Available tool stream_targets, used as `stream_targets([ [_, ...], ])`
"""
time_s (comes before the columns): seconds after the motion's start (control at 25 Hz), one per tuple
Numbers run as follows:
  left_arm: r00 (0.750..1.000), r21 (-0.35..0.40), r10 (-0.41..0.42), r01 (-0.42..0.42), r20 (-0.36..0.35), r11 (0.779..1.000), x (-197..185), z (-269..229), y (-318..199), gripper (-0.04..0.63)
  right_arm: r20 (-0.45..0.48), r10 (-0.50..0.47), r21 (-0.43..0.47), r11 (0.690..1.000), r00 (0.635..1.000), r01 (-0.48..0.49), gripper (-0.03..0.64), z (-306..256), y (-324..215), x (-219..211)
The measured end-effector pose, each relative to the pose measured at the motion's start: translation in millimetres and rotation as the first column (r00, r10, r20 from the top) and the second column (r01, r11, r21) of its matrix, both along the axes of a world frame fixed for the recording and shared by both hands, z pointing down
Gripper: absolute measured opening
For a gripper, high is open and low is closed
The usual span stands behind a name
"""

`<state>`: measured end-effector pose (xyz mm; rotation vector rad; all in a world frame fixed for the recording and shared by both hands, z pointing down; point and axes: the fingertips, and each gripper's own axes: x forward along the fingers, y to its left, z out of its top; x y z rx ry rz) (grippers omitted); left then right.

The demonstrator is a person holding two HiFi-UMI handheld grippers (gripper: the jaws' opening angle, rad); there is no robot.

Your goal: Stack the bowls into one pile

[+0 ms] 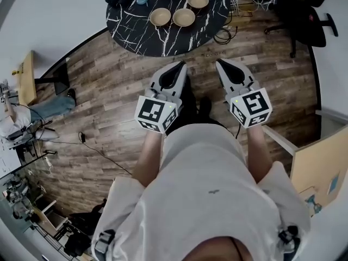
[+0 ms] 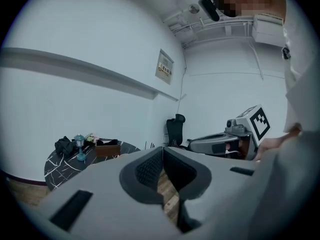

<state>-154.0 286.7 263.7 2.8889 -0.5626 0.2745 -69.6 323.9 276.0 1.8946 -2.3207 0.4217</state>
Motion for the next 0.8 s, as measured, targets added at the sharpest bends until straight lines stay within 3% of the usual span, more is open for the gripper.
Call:
stream_targets([
  [0.44, 1.0, -0.003, -0.005, 0.005, 0.005, 1.0, 13, 6, -59, 0.006, -0.012, -0.007, -0.048, 0.999, 1.0, 0.007, 0.003, 12, -57, 9],
  [0.8, 1.0, -0.024, 0.005, -0.004, 0.01, 1.0, 27, 12, -135, 0.006, -0.052, -0.017, -0.05, 0.999, 0.998, 0.015, 0.011, 4, -137, 23],
])
